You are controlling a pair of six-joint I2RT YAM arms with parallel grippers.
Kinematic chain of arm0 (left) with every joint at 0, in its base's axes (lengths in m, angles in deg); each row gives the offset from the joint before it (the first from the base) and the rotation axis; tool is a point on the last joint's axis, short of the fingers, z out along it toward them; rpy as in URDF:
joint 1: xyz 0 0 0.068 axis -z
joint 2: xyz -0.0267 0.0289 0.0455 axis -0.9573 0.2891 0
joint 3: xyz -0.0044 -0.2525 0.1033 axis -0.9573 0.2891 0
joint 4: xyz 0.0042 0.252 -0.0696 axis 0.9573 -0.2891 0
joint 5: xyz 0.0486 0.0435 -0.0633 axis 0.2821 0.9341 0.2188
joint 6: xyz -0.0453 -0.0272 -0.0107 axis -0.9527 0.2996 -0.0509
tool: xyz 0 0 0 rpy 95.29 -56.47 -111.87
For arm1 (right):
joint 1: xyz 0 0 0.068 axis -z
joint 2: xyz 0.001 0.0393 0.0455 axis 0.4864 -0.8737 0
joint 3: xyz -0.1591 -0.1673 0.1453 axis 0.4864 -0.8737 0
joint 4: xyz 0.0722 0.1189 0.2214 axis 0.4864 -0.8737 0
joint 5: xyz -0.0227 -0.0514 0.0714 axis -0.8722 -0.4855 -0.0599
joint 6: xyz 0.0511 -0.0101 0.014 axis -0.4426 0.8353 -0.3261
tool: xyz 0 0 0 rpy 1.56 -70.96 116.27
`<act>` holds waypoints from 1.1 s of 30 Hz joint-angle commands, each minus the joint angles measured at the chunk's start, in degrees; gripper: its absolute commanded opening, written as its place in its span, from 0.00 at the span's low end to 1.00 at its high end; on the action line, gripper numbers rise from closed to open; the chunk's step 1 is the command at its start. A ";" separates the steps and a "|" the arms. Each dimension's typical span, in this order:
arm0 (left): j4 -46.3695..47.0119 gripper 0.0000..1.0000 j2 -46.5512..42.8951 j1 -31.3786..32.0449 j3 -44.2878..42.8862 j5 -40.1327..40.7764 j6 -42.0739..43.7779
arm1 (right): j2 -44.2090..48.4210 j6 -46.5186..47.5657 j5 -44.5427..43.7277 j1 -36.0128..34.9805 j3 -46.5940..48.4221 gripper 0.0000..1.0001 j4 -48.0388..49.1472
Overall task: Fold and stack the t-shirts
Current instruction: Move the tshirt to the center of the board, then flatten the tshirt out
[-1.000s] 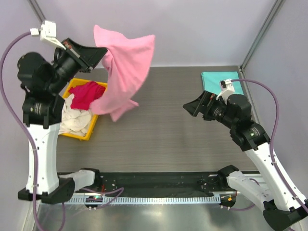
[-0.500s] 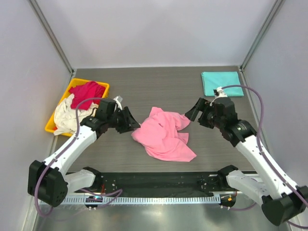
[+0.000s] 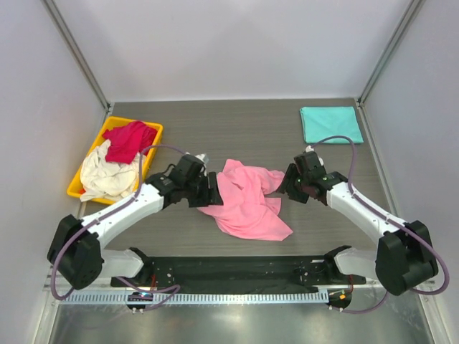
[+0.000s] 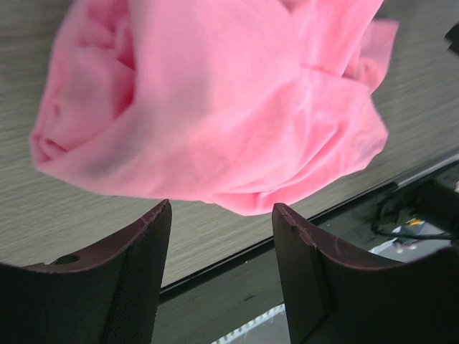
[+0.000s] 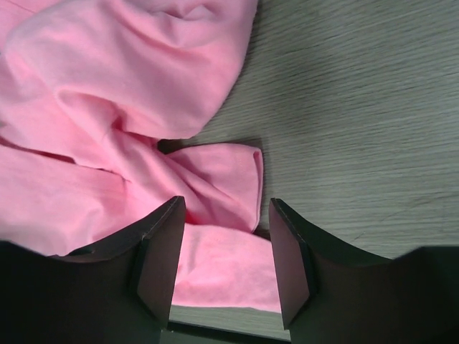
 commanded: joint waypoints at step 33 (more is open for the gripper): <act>11.67 0.57 22.46 17.85 -14.82 4.42 -0.37 | 0.43 -0.08 2.03 -0.18 -8.74 0.01 14.95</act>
